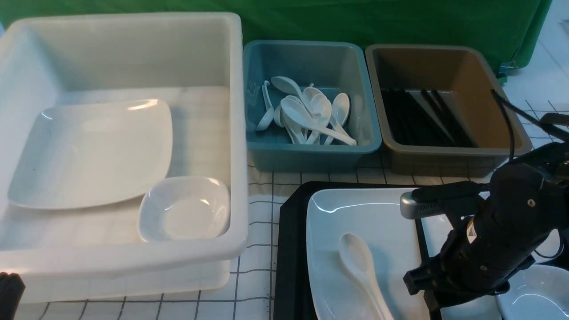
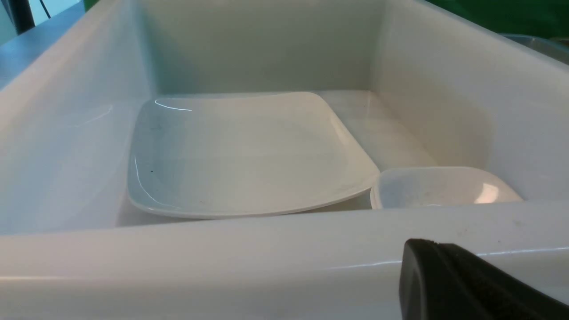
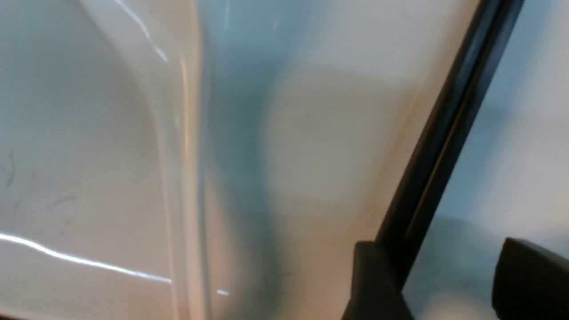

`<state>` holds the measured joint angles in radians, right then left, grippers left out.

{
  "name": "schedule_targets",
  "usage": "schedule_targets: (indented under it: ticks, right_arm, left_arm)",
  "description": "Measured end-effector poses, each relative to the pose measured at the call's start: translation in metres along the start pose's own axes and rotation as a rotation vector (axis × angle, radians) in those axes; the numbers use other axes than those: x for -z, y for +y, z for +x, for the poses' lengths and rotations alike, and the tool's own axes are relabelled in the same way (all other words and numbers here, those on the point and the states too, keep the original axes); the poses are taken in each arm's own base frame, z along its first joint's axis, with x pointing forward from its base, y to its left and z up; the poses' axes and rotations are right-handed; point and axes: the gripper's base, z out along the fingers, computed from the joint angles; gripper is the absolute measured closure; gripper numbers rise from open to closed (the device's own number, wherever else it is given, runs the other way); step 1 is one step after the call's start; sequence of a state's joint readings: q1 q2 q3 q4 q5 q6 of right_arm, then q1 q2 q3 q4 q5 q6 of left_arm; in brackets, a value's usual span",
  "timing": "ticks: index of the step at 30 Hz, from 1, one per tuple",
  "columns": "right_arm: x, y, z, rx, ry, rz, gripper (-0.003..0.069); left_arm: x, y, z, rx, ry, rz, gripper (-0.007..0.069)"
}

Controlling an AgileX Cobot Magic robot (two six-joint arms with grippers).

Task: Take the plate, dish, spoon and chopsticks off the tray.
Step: Use the right arm to grab a pair of chopsticks from the plate

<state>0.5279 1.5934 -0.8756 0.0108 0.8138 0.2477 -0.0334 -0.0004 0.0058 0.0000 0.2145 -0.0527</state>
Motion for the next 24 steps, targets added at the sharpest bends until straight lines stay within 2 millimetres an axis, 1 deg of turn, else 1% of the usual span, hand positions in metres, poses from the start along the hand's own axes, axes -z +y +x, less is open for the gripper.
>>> schedule_targets:
  ticks: [6,10,11,13,17,19,24]
  right_arm:
    - [-0.013,0.001,-0.006,-0.035,-0.009,-0.001,0.0286]
    - [-0.016,0.002,-0.008,-0.045,-0.023,-0.006,0.0287]
    - [-0.016,0.002,-0.008,-0.045,-0.022,-0.006,0.0297]
    - [-0.016,0.002,-0.008,-0.046,-0.022,-0.006,0.0319]
    - [-0.016,0.002,-0.008,-0.043,-0.021,-0.006,0.0482]
    - [-0.016,0.002,-0.007,-0.034,-0.009,-0.003,0.0534]
    - [-0.009,0.002,-0.003,-0.014,0.016,-0.008,0.0534]
  left_arm:
    - [0.0,0.0,0.0,0.0,0.0,0.0,0.0604]
    - [0.0,0.0,0.0,0.0,0.0,0.0,0.0604]
    - [0.0,0.0,0.0,0.0,0.0,0.0,0.0604]
    - [0.0,0.0,0.0,0.0,0.0,0.0,0.0604]
    - [0.0,0.0,0.0,0.0,0.0,0.0,0.0604]
    - [0.0,0.0,0.0,0.0,0.0,0.0,0.0604]
    - [0.0,0.0,0.0,0.0,0.0,0.0,0.0604]
